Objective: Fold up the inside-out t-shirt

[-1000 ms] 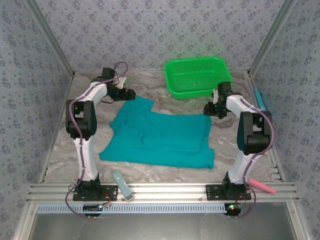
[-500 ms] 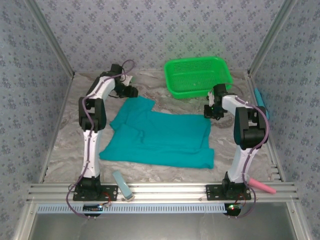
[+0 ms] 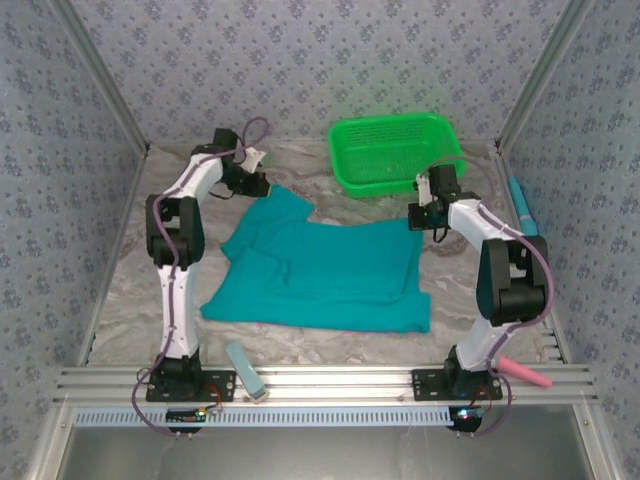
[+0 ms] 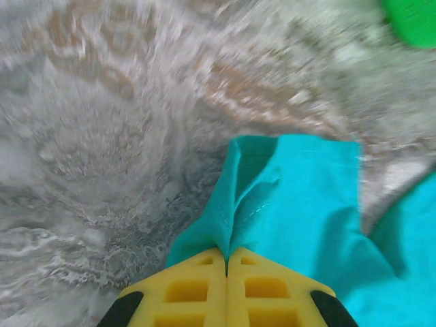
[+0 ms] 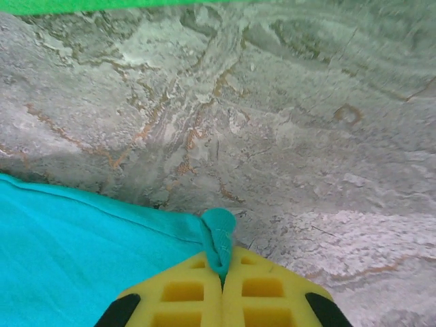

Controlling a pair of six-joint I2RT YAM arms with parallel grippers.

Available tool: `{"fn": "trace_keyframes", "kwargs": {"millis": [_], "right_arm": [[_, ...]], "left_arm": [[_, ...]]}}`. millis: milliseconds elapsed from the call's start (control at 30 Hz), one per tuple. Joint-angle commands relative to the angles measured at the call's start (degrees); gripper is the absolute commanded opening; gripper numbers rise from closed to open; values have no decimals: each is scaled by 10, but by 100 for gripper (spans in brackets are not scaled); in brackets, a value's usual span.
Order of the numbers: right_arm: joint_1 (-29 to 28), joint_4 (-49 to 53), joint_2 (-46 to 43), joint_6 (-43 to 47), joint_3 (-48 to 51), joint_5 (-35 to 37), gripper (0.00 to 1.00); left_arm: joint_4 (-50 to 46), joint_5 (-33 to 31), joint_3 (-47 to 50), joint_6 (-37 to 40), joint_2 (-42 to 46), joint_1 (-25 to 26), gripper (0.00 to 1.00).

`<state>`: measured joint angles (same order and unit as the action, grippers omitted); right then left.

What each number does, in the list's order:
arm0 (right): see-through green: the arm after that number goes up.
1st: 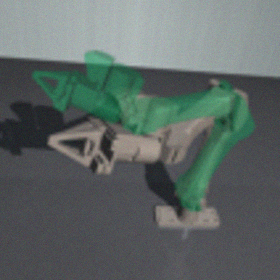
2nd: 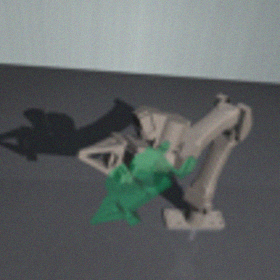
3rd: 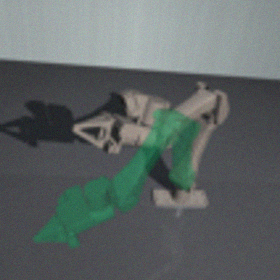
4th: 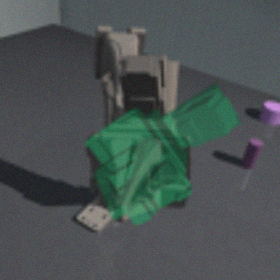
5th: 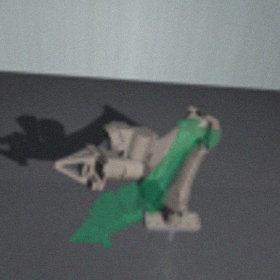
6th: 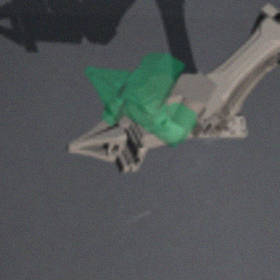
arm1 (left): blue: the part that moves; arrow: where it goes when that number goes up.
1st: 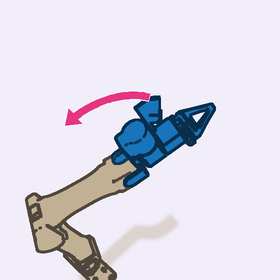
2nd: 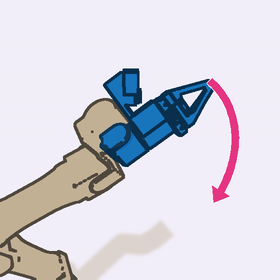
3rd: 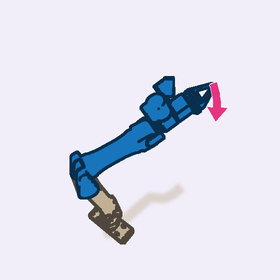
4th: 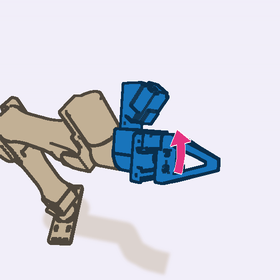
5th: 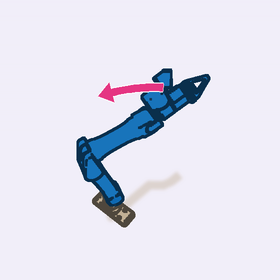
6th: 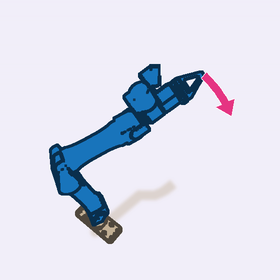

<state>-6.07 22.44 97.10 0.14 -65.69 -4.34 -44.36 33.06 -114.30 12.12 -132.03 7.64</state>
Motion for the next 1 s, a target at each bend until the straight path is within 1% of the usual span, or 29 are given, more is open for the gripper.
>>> {"fn": "trace_keyframes", "kwargs": {"millis": [0,100,167,267,333,400,433,500,567,600,667,700,733,767,833,867,933,967], "right_arm": [[-29,23,-34,-55,21,90,0],[-65,70,-74,-154,48,159,0],[-92,93,-107,-219,77,184,0],[-149,134,-183,-307,134,256,2],[-181,147,-247,-351,179,285,0],[-198,159,-301,-398,221,293,0],[-202,172,-327,-426,242,291,0],[-204,191,-363,-464,279,277,0],[-204,198,-382,-484,311,268,14],[-200,209,-384,-496,321,249,21],[-178,213,-383,-491,325,228,31],[-171,216,-384,-488,323,221,37],[-166,219,-386,-481,316,220,39],[-164,221,-389,-471,310,220,39],[-158,213,-393,-439,289,215,40],[-160,203,-393,-420,278,213,40],[-173,140,-387,-367,259,181,43],[-180,98,-379,-319,251,153,44]], "left_arm": [[35,65,46,62,86,-5,0],[90,79,129,70,146,-5,0],[97,81,178,86,184,1,0],[98,81,263,107,257,16,0],[120,69,341,127,324,33,0],[157,33,417,136,394,55,0],[169,32,456,142,430,63,0],[168,51,519,156,489,69,0],[175,50,582,159,543,72,0],[173,49,609,168,567,74,0],[161,31,642,173,608,80,0],[157,9,652,157,626,81,4],[147,-12,654,143,641,80,11],[139,-26,654,135,653,77,21],[129,-39,661,114,679,64,43],[127,-37,663,102,689,61,48],[108,-20,666,96,713,61,49],[105,-19,669,84,722,60,49]]}}
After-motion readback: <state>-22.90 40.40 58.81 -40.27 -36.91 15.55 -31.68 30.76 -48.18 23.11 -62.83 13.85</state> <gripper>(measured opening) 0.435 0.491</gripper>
